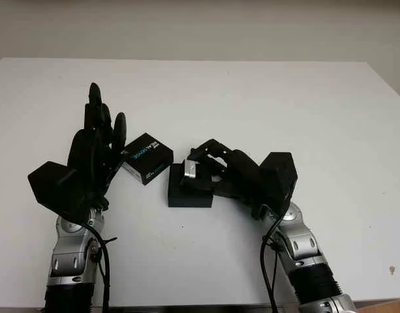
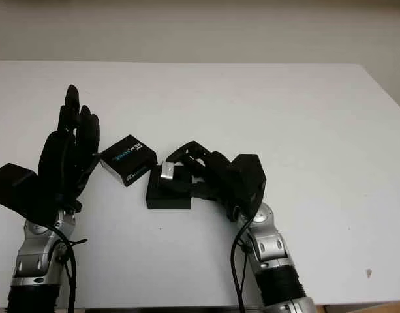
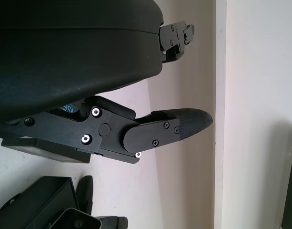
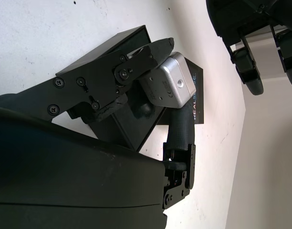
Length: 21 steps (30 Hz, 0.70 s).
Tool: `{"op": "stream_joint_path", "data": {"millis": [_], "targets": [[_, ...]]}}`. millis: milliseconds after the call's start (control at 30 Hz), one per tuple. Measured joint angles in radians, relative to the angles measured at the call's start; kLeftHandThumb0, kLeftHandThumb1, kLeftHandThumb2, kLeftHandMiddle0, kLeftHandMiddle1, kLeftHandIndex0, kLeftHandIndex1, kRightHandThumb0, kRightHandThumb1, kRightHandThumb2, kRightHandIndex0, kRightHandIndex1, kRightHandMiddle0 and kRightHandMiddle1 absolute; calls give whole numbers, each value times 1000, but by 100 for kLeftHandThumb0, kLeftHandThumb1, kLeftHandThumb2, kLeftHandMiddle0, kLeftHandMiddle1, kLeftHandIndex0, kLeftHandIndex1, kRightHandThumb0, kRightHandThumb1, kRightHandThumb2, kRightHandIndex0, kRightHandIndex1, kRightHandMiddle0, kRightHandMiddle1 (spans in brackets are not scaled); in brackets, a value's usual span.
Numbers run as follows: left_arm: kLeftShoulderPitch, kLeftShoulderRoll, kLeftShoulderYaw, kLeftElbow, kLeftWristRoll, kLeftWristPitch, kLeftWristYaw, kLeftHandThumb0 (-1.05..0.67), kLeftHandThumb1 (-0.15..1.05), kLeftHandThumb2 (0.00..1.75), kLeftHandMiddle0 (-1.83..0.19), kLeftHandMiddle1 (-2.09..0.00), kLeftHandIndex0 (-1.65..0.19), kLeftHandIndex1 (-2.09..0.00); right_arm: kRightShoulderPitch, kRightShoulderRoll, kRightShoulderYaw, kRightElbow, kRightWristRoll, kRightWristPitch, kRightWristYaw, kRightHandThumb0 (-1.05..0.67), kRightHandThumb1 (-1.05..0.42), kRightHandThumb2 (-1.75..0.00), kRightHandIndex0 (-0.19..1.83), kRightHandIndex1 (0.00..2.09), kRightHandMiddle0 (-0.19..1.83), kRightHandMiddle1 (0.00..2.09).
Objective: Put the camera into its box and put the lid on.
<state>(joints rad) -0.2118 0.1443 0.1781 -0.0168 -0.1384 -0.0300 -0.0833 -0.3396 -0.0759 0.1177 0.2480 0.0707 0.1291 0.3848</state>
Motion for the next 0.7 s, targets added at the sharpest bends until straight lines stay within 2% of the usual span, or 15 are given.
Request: {"op": "stream_joint_path", "data": {"millis": [433,667,700], "targets": [[0,-1,0,0,-2,-1,-5,-59,105,55,19,-5,19,-1,1,-3,22,12,-60,-49,-12,-40,-98,-5,24,7,28,171],[4,-2,-1,0,2,-1,-1,-58,105,56,19,-5,19,-2,12,-60,87,10,-223,-157,-72,-40,-98,-5,29,9,26,166],[6,-2,-1,0,2,-1,0,-58,105,56,19,-5,19,-2,12,-71,96,6,-241,-167,-72,-40,-97,-5,27,8,19,160]]}}
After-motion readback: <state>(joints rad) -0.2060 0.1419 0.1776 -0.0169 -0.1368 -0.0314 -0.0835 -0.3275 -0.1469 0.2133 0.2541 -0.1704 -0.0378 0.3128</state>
